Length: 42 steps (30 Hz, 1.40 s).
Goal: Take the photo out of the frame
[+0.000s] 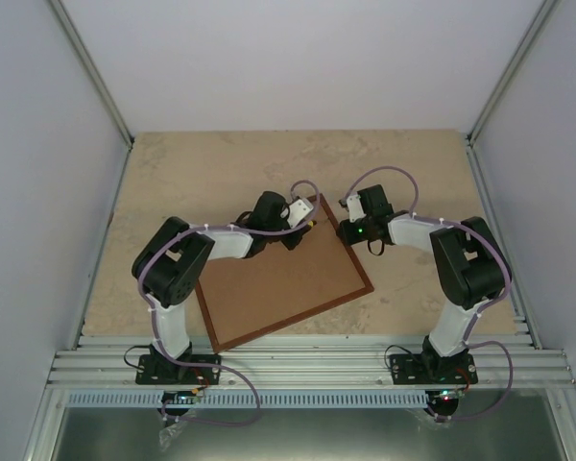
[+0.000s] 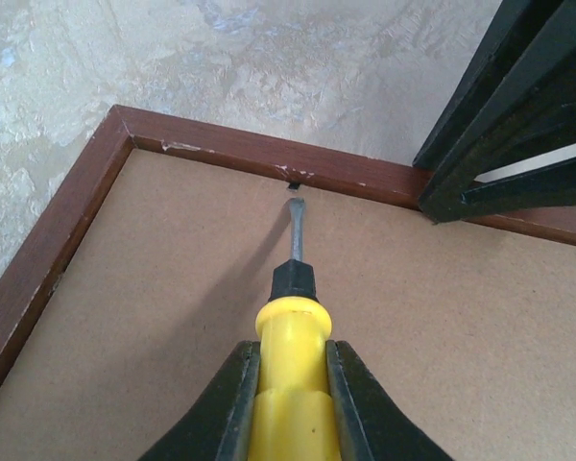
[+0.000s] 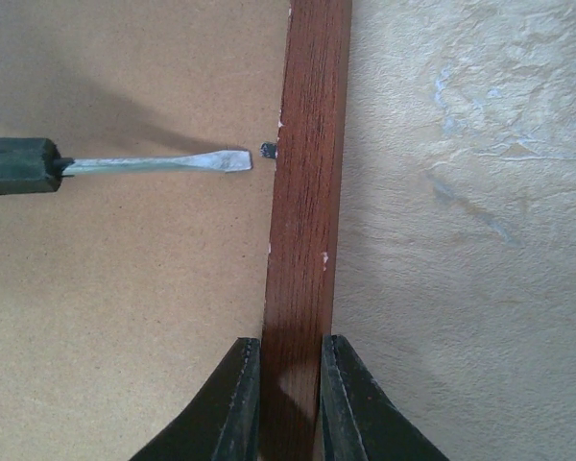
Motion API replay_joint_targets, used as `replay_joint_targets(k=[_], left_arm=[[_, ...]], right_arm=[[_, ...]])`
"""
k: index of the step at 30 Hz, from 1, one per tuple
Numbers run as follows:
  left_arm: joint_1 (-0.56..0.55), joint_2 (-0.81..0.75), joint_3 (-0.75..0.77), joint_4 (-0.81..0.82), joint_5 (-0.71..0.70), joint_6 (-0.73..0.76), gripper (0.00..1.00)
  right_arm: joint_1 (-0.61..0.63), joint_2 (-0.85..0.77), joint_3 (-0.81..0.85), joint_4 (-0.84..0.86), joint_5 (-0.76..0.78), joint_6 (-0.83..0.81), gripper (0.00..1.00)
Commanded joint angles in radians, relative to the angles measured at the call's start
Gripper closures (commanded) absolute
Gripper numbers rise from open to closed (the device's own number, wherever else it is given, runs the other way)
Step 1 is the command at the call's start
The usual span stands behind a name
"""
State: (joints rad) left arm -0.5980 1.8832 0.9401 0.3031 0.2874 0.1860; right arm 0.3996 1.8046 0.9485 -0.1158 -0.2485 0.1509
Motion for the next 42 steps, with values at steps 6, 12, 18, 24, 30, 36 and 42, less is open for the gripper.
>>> replay_joint_targets(k=[6, 12, 18, 24, 30, 36, 42], left_arm=[[-0.022, 0.061, 0.062, -0.063, -0.032, 0.044, 1.0], [-0.025, 0.071, 0.075, -0.063, -0.074, 0.041, 1.0], [-0.023, 0.077, 0.101, -0.028, -0.064, 0.033, 1.0], [-0.037, 0.125, 0.162, -0.03, -0.028, 0.039, 1.0], [-0.039, 0.127, 0.24, -0.066, -0.032, 0.052, 1.0], [-0.038, 0.153, 0.376, -0.197, -0.028, 0.083, 1.0], [-0.037, 0.194, 0.486, -0.287, -0.04, 0.118, 1.0]], right_arm=[[-0.005, 0.016, -0.01, 0.016, -0.049, -0.021, 0.93], [0.002, 0.017, -0.008, 0.016, -0.058, -0.03, 0.93], [0.024, 0.028, 0.003, 0.011, -0.063, -0.043, 0.93], [0.042, 0.039, 0.01, 0.015, -0.089, -0.047, 0.94], [0.066, 0.052, 0.023, 0.011, -0.121, -0.064, 0.94], [0.088, 0.055, 0.029, 0.011, -0.144, -0.08, 0.94], [0.095, 0.055, 0.03, 0.017, -0.17, -0.082, 0.94]])
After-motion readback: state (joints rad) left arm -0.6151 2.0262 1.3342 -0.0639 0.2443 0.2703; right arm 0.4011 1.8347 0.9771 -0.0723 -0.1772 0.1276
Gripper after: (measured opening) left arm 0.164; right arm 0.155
